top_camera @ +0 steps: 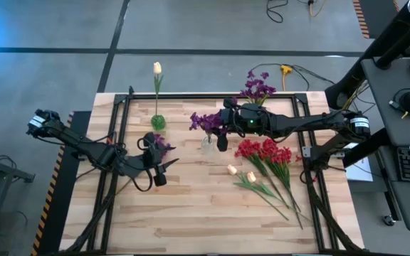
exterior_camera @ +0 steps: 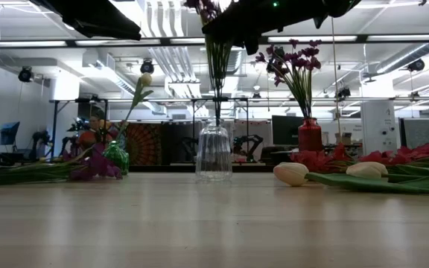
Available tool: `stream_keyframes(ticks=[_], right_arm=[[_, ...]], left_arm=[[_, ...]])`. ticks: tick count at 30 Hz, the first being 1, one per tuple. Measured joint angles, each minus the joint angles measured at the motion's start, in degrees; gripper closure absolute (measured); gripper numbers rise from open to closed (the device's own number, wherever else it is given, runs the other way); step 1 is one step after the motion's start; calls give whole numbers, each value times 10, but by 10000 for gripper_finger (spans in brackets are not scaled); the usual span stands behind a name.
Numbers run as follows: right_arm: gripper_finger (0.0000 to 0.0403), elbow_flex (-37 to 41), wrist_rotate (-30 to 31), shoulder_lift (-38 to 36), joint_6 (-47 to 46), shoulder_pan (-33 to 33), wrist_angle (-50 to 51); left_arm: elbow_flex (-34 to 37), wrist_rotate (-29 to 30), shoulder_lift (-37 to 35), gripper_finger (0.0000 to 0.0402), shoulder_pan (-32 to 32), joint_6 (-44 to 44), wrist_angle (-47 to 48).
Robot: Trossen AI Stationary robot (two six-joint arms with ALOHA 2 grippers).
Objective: Sort flowers into vase by color
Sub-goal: Put the bottom violet flowers into the red vase
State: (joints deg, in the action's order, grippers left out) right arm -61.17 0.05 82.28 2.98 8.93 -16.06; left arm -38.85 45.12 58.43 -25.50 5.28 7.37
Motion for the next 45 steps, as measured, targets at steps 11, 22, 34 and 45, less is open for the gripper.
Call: stream_keyframes(ticks=[11,22,34,45], right_arm=[[200,-22,0,-20,-9,0,98],[159,-47,0,-19,-21,0,173],[111,-47,1,-58,-42,0,228],[110,-47,5,-98,-45,0,259]], left_arm=[[0,5,0,229,0,5,5],[0,9,0,229,0,13,6],[0,10,0,229,0,32,28],[0,11,0,237,0,41,29]])
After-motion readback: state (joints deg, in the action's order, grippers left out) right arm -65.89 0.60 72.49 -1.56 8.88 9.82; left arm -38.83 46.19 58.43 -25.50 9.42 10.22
